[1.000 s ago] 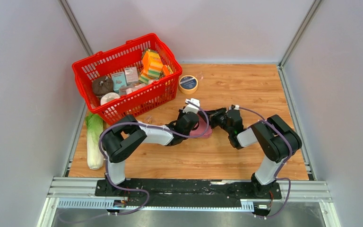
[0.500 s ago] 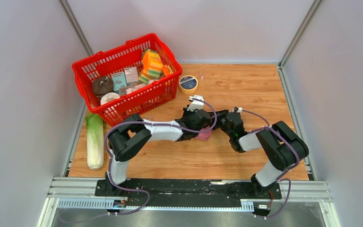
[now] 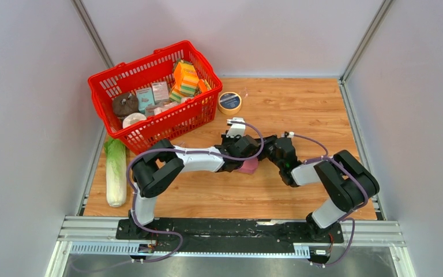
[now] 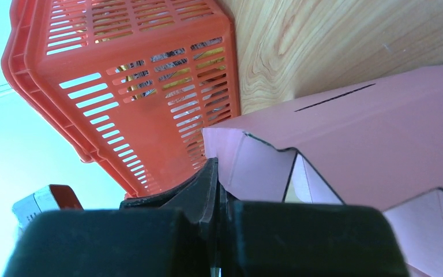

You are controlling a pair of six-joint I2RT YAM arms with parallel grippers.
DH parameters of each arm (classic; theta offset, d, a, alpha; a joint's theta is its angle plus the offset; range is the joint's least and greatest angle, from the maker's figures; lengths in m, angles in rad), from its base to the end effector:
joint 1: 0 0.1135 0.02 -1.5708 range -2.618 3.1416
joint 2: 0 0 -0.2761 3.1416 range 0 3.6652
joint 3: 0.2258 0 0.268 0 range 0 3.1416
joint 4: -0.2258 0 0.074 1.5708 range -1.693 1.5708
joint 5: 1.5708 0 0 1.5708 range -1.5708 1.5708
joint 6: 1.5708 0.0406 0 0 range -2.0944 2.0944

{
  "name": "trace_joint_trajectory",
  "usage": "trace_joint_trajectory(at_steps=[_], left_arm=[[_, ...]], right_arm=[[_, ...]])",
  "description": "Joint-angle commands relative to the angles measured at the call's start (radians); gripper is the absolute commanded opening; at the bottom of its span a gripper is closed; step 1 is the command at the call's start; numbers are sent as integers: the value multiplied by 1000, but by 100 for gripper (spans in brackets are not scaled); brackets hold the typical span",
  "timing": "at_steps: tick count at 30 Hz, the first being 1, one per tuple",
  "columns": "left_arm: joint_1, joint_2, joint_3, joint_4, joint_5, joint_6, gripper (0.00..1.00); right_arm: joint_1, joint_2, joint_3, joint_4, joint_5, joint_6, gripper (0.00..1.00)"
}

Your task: Fold the paper box

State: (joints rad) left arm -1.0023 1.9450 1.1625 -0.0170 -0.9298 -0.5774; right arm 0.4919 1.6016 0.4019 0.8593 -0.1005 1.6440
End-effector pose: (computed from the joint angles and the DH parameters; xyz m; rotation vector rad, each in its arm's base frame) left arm 0.2519 -0.3339 0.1584 0.0233 2.0161 0.1279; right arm 0.2510 0.1391 0.1296 1.1483 1.9134 1.4350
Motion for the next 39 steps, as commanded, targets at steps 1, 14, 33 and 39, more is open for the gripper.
trace_joint_trajectory(at_steps=[1, 14, 33, 39], left_arm=[[33, 29, 84, -314, -127, -177, 0], [33, -101, -101, 12, 23, 88, 5], [34, -469, -510, 405, 336, 229, 54], [63, -647, -635, 439, 384, 193, 56]], right_arm=[[20, -66, -8, -52, 19, -32, 0], [24, -63, 18, -91, 5, -44, 0], [16, -261, 115, -416, -96, -354, 55], [19, -247, 161, -479, -152, -308, 68]])
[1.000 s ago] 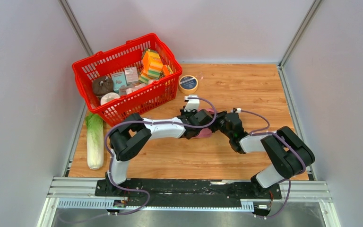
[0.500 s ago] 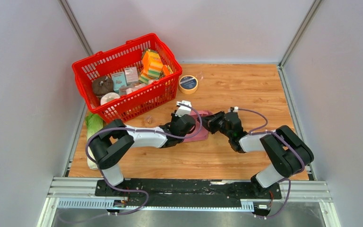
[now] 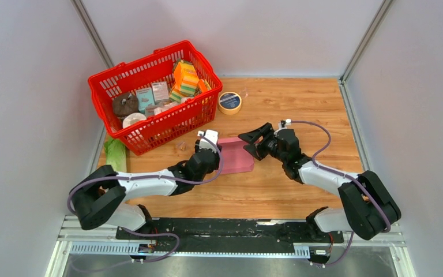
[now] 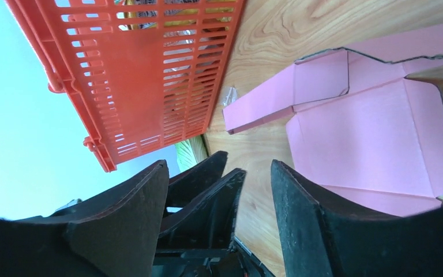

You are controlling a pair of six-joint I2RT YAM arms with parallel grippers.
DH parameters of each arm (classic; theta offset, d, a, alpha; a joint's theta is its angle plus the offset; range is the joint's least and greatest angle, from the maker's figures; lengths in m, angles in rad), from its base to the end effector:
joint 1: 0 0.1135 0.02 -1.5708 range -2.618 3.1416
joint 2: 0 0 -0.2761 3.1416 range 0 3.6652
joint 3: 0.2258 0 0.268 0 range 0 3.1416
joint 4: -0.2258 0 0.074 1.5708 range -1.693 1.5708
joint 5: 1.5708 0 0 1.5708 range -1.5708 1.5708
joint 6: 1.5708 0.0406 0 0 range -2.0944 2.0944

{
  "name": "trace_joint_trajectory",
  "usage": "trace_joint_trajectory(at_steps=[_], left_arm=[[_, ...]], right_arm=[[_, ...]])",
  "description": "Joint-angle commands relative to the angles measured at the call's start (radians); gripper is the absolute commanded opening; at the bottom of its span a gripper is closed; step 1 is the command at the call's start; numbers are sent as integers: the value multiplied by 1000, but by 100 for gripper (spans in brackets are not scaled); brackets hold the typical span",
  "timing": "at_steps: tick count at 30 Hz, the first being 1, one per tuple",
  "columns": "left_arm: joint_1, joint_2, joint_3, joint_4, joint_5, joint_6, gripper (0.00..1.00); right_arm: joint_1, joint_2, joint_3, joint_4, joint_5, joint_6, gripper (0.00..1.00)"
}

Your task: Fold the paper box

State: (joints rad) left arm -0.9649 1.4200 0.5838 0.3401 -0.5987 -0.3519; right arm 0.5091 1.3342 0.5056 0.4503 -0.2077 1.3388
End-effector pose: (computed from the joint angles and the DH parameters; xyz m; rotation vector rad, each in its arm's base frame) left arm 0.1855 -0.2276 0.1817 0.2465 1.9670 -0.2348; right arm 0.2419 0.1446 0.1880 0.7511 2.0949 1.3417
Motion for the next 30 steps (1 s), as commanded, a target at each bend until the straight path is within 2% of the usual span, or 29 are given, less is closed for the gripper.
trace_joint_trajectory(at_steps=[1, 5, 10, 11, 12, 13, 15, 18, 19, 23, 28, 30], left_arm=[[44, -142, -99, 95, 68, -51, 56], [113, -167, -134, 138, 148, -79, 56], [114, -93, -115, 215, 203, -70, 50], [112, -78, -105, 221, 206, -73, 50], [112, -46, -95, 221, 209, -76, 50], [112, -29, -70, 220, 209, -75, 50], [109, 14, -42, 198, 202, -67, 50], [100, 71, 28, 133, 107, -61, 48], [94, 86, 56, 125, 99, -53, 48], [71, 151, 117, 87, 36, -33, 47], [55, 207, 157, 85, -13, -13, 45], [49, 218, 166, 71, -38, -3, 43]], right_arm=[[3, 29, 65, -74, -51, 20, 68], [14, 62, 93, -79, -42, 48, 66], [17, 95, 129, -117, -62, 31, 59], [19, 88, 137, -143, -59, 1, 60], [16, 76, 148, -178, -39, -109, 61], [16, 51, 183, -287, -15, -168, 66], [6, 28, 212, -379, 4, -316, 69], [-1, -26, 234, -484, 28, -441, 73], [-3, -39, 240, -536, 37, -505, 79], [-52, -75, 241, -607, 28, -630, 88], [-150, -20, 300, -670, -82, -776, 88], [-153, -12, 342, -702, -64, -834, 87]])
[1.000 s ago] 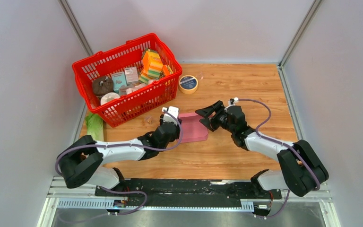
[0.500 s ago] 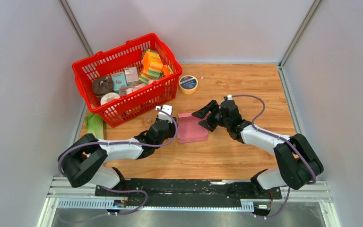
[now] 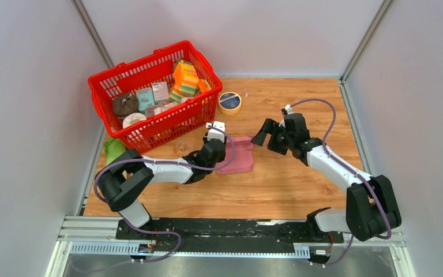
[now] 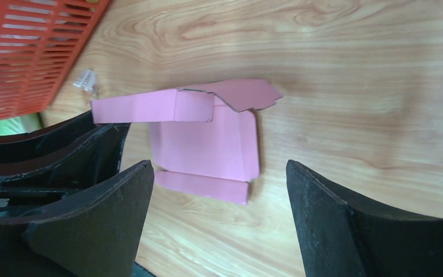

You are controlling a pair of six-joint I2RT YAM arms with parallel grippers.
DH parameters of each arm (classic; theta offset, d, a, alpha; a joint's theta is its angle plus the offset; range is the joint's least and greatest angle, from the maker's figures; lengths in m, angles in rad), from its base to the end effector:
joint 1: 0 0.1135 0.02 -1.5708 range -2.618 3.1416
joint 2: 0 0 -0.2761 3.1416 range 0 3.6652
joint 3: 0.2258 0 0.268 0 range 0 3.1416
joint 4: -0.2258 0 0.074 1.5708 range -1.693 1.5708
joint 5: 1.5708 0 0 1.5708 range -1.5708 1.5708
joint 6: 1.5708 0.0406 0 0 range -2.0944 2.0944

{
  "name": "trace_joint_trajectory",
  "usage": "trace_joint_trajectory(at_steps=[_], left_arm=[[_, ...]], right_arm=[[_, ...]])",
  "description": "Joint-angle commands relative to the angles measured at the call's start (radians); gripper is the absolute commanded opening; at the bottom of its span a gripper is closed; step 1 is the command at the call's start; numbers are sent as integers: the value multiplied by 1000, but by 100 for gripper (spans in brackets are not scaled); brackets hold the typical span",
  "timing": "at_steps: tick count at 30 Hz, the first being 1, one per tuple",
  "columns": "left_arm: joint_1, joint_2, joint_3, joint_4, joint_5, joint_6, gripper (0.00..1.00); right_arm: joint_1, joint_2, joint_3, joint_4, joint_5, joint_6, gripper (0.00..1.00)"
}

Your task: Fold the paper box

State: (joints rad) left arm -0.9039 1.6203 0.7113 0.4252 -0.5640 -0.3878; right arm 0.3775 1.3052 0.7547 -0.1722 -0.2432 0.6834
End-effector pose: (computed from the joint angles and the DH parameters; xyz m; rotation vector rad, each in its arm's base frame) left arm 0.2257 -0.2517 0.1697 0.1680 1.9768 -0.2585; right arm 0.2628 0.1147 0.2194 0.2354 2.3980 0.8031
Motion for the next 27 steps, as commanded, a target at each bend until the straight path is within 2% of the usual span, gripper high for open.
trace_joint_trajectory(at_steps=[1, 5, 8, 9, 13, 20, 27], left_arm=[[-15, 19, 42, -19, -79, 36, 43], [-18, 18, 30, -11, -71, 49, 43], [-16, 24, 22, 0, -62, 56, 46], [-16, 29, 17, 7, -59, 58, 50], [-16, 53, 34, 29, -60, 72, 50], [-16, 115, 62, 47, -91, 98, 33], [-16, 145, 108, 3, -137, 132, 25]], right_arm=[[-22, 17, 101, -78, -30, -189, 86], [-9, 20, 120, -70, -60, -219, 85], [20, 29, 127, -72, -64, -222, 85], [26, 32, 129, -69, -65, -217, 85], [54, 51, 159, -79, -64, -213, 85], [58, 95, 202, -76, -91, -180, 82], [63, 181, 279, -127, -85, -183, 68]])
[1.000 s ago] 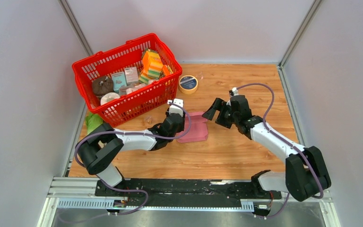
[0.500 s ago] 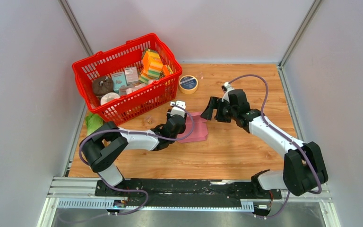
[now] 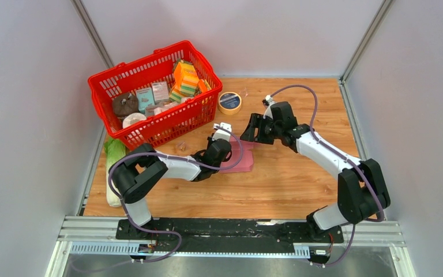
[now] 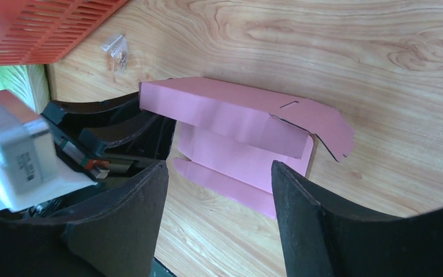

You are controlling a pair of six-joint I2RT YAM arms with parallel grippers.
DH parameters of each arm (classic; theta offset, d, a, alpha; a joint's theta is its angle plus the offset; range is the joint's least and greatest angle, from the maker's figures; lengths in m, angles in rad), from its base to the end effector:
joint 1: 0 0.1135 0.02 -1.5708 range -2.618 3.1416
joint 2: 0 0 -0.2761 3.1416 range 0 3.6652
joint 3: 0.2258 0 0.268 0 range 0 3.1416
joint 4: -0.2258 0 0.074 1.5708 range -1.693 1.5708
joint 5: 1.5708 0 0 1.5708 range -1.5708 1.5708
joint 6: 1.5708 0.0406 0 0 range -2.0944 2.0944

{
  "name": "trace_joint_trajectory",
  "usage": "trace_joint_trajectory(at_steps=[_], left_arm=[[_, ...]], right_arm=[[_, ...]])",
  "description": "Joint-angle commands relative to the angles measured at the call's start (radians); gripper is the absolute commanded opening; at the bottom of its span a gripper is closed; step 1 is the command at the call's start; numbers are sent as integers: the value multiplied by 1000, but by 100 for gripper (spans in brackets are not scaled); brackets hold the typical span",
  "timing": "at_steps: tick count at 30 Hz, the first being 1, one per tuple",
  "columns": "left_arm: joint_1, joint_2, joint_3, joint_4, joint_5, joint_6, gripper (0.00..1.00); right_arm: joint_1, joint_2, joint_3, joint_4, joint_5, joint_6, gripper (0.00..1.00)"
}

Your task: Fold the paper box

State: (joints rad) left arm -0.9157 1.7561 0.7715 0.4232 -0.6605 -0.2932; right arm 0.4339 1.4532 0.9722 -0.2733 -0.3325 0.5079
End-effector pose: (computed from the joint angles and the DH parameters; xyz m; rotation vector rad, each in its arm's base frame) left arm 0.2361 -0.2664 0.1440 0.2482 1.9898 -0.0628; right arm 0.2928 0.1503 0.2431 -0.0862 2.4318 0.8392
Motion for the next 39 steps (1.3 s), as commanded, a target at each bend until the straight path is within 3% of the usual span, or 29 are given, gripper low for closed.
trace_joint_trajectory(at_steps=[1, 17, 24, 33, 34, 39], left_arm=[[-5, 13, 49, 5, -42, 42, 25], [-5, 17, 51, -8, -54, 23, 8], [-5, 8, 49, -32, -34, -38, 0], [-5, -13, 34, -64, -19, -141, 0], [-5, -15, 28, -61, -21, -150, 0], [-5, -18, 20, -67, -19, -193, 0]], right_arm=[[8, 36, 65, -30, 15, -12, 68], [49, 125, 103, -6, 70, 0, 62], [49, 130, 48, 158, 24, 200, 63], [25, 85, -234, 655, -22, 608, 63], [11, 94, -268, 789, -37, 667, 63], [-15, 164, -375, 1081, -77, 897, 55]])
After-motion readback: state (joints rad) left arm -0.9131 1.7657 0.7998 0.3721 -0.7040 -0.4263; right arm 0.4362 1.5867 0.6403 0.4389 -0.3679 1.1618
